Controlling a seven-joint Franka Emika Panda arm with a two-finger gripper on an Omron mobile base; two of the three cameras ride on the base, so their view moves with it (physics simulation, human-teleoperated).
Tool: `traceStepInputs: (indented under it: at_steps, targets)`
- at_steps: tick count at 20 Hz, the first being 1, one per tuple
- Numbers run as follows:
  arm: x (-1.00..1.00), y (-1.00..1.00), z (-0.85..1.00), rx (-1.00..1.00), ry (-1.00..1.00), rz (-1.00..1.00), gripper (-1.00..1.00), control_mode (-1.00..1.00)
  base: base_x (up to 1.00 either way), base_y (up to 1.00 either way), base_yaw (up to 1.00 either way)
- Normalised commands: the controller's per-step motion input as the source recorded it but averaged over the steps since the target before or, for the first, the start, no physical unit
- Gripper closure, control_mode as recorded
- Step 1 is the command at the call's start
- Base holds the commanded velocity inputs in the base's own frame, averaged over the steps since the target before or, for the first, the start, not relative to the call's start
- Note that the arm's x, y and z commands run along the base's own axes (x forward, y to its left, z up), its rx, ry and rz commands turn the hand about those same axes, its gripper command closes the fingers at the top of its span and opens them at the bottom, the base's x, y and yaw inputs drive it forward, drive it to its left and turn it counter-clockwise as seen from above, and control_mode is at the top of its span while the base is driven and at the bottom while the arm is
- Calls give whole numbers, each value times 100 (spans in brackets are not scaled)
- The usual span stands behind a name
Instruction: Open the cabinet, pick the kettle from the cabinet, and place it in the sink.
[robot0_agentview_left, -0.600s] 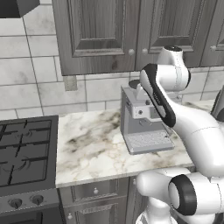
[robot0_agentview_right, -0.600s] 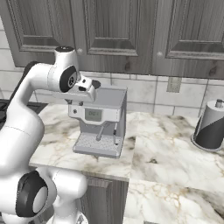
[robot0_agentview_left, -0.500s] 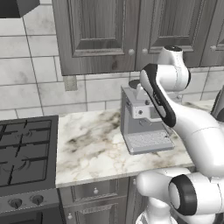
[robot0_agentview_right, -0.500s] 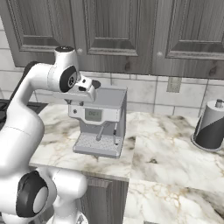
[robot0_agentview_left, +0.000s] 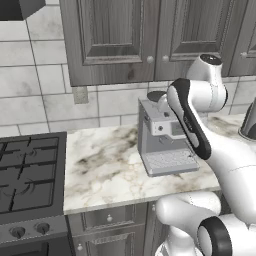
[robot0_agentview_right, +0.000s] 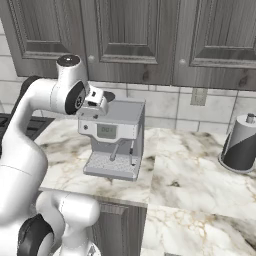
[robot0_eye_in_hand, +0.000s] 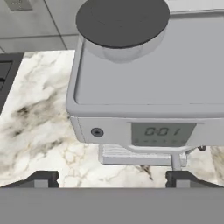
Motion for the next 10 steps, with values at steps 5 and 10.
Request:
traceStepInputs:
  at_steps: [5, 10]
  targets:
    - [2, 7, 35, 0, -15, 1, -100, -100, 0, 0, 0]
    - [14, 6, 41, 0, 0, 2, -100, -100, 0, 0, 0]
